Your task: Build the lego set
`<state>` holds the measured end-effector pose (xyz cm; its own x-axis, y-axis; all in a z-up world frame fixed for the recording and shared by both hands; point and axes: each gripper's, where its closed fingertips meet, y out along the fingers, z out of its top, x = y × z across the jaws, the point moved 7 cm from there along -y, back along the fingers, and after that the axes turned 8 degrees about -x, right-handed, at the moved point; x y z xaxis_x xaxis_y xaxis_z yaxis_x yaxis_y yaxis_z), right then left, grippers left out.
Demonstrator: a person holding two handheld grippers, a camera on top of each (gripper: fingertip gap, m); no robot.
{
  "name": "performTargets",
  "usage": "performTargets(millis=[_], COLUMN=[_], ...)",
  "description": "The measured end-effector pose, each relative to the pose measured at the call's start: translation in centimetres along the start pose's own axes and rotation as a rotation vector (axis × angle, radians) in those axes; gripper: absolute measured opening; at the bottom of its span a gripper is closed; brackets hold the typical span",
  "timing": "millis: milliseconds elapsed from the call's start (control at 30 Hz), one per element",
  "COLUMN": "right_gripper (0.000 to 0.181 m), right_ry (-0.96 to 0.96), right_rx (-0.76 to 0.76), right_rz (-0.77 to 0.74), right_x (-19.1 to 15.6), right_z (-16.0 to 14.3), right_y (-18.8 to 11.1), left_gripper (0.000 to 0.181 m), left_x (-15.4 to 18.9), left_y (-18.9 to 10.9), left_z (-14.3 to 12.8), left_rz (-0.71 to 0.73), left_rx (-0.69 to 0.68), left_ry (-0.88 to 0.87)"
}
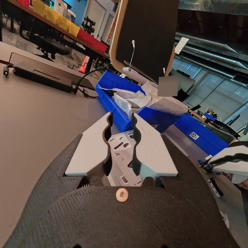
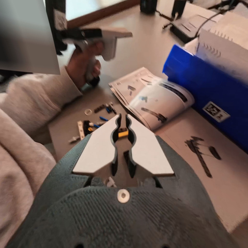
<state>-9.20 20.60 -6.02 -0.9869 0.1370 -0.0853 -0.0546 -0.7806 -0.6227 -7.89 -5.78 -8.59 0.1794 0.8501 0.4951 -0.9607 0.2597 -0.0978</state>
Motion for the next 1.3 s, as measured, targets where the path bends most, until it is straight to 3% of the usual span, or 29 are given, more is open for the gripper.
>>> performTargets(millis=[300, 400, 600, 1067, 1300], right_gripper=[0.008, 0.004, 0.014, 0.011, 0.012], right_ry=[-0.006, 0.052, 0.301, 0.09, 0.156], right_rx=[-0.008, 0.115, 0.353, 0.14, 0.217], right_rz=[0.014, -0.07, 0.044, -0.12, -0.114], right_x=[-0.7, 1.0, 3.4, 2.1, 3.0], right_z=[0.3, 1.1, 1.1, 0.7, 1.0], right_y=[1.6, -0.5, -4.1, -1.8, -3.3], left_gripper=[0.026, 0.026, 0.026, 0.027, 0.027], left_x=[0.0, -0.1, -0.1, -0.1, -0.2], left_y=[-0.1, -0.1, 0.0, -0.1, 0.0], left_z=[0.0, 0.0, 0.0, 0.0, 0.0], left_rz=[-0.004, -0.004, -0.006, -0.007, -0.014], left_rx=[0.006, 0.007, 0.006, 0.006, 0.007], left_ry=[-0.006, -0.008, -0.012, -0.015, -0.025])
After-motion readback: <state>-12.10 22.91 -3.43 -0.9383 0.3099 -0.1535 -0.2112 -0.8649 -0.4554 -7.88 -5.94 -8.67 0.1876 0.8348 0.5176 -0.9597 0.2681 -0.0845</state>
